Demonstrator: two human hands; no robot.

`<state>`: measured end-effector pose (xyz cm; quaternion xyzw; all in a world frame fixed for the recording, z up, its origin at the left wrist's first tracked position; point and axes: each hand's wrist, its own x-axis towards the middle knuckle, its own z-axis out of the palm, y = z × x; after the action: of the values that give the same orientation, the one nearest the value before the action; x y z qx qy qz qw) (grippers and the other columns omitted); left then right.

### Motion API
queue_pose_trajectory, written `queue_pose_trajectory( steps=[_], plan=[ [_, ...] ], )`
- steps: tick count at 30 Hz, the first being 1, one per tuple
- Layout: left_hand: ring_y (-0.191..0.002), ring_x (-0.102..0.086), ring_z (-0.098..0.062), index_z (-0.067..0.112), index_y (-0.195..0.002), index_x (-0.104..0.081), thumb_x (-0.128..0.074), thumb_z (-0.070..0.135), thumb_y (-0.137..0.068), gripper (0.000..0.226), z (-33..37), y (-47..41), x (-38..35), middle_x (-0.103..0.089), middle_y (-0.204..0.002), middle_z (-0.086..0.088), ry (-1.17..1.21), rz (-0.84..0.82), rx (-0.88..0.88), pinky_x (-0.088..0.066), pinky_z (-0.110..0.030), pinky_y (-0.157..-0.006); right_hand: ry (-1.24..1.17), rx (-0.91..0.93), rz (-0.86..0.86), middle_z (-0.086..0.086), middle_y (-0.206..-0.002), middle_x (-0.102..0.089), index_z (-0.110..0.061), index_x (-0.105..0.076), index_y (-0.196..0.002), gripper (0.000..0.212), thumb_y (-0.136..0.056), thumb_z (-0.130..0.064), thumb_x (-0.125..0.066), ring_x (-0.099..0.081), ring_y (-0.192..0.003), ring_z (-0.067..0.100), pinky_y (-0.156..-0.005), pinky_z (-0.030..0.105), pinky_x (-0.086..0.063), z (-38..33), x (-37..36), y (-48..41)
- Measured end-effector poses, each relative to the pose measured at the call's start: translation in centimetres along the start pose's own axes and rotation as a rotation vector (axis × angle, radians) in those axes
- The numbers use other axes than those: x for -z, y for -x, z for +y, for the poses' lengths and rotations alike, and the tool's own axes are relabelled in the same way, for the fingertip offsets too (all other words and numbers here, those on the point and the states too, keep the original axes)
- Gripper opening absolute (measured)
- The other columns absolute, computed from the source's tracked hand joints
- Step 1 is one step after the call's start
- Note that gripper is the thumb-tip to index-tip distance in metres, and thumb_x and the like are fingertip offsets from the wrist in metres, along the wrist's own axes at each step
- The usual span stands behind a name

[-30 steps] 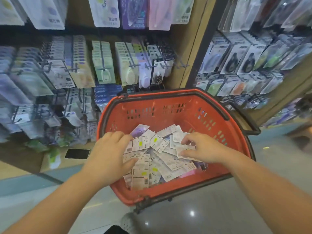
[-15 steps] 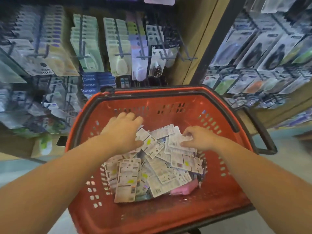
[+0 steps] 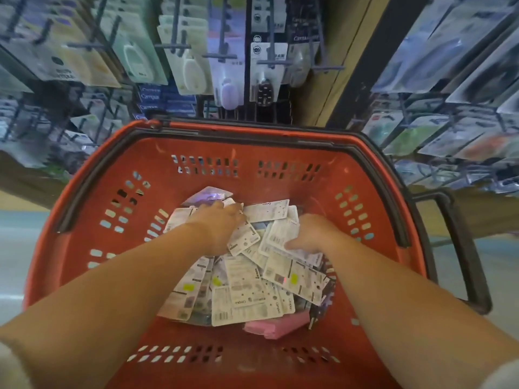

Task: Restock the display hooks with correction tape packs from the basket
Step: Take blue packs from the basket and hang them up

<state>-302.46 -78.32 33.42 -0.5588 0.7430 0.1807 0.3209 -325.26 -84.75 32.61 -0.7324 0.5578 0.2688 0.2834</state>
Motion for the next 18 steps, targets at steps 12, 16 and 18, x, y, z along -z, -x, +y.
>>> queue_pose_trajectory(
  steps=[12,16,18],
  plan=[
    [-0.137,-0.048,-0.029,0.033,-0.156,-0.044,-0.053,0.022,-0.104,0.054,-0.6,-0.8,0.0,-0.055,-0.151,-0.004,0.029,0.075,-0.039,-0.043,-0.043,-0.105,-0.029,0.038,0.143,0.006,-0.086,-0.063,-0.007,-0.062,-0.083,0.030,-0.096,-0.033,-0.066,-0.063,-0.082,0.030,-0.058,0.030,-0.040,-0.3,3.4,3.2],
    [-0.108,-0.061,-0.031,0.025,-0.126,-0.058,-0.052,0.026,-0.107,0.021,-1.6,0.6,0.5,-0.068,-0.121,-0.010,0.223,0.180,-0.004,-0.048,-0.038,-0.083,-0.196,0.043,0.207,0.002,-0.095,-0.056,-0.009,-0.060,-0.099,0.020,-0.101,-0.029,-0.061,-0.054,-0.082,0.024,-0.057,0.029,-0.036,-0.2,4.8,6.1],
    [-0.096,-0.063,-0.033,0.020,-0.114,-0.053,-0.053,0.029,-0.108,0.011,-1.6,1.7,1.2,-0.070,-0.114,-0.013,0.416,0.267,0.025,-0.050,-0.040,-0.076,-0.347,0.027,0.314,0.000,-0.089,-0.056,-0.017,-0.052,-0.087,0.020,-0.102,-0.029,-0.060,-0.053,-0.077,0.023,-0.055,0.031,-0.034,-0.3,4.9,7.7]
  ],
)
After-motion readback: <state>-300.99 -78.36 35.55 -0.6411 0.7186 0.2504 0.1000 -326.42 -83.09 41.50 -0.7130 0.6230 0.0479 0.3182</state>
